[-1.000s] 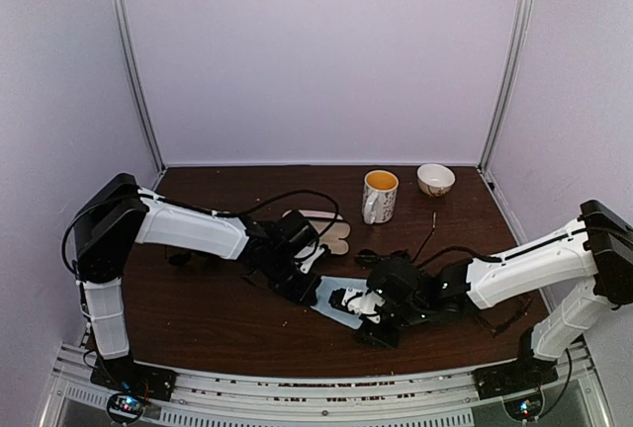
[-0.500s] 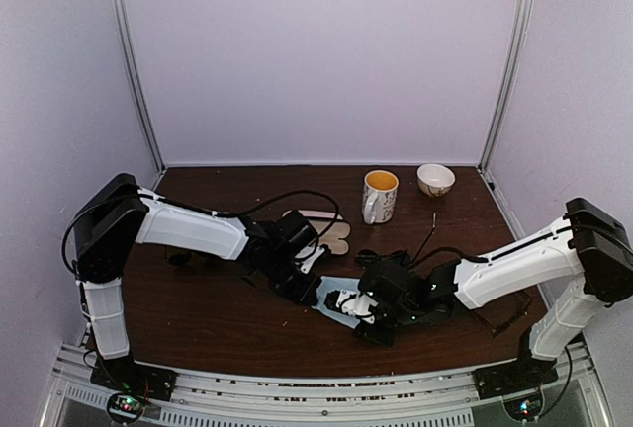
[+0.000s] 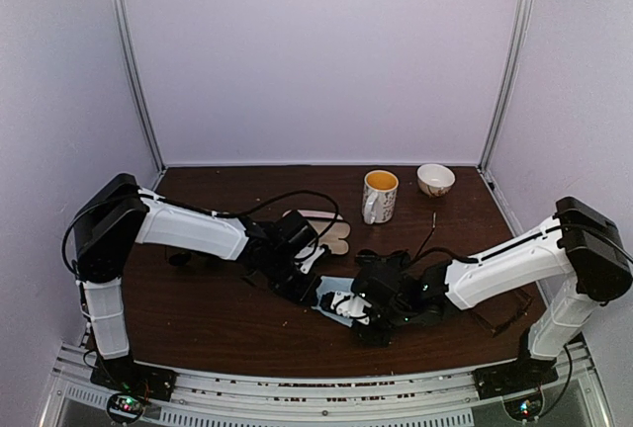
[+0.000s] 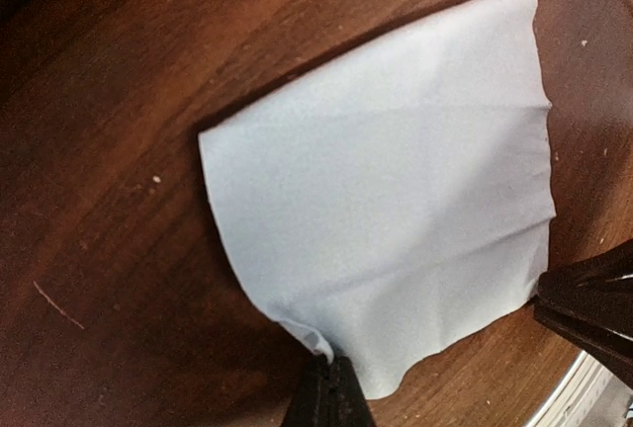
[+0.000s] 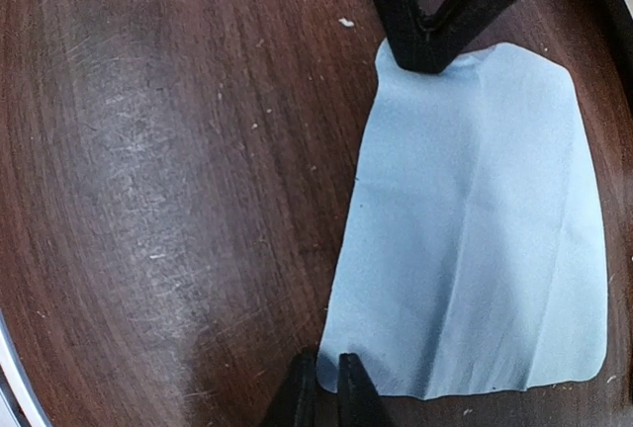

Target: Organize the sunglasses

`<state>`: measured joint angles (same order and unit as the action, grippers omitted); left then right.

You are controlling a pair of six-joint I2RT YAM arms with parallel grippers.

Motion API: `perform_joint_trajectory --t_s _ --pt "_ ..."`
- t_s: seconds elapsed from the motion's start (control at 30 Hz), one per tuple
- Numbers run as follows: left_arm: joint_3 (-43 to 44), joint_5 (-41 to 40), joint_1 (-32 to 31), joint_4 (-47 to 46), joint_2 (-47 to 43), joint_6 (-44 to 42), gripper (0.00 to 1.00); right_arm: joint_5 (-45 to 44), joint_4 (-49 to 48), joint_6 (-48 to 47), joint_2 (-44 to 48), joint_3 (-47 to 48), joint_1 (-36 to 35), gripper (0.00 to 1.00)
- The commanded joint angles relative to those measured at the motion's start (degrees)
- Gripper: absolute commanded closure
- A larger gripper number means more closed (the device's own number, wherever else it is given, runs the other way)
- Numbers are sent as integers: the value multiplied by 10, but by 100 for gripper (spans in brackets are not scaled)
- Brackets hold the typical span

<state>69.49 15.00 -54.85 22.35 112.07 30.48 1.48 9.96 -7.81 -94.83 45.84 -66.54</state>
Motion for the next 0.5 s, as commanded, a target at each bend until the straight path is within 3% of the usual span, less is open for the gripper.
perform_joint_trajectory --t_s 0.0,0.13,0.47 --pt "-6 7 3 -13 -12 6 100 2 20 -4 -23 2 -4 94" --pt "-6 9 3 -13 -12 7 100 7 21 4 -31 4 -4 100" --pt "-8 17 3 -12 -24 10 100 16 18 18 -8 -6 -3 100"
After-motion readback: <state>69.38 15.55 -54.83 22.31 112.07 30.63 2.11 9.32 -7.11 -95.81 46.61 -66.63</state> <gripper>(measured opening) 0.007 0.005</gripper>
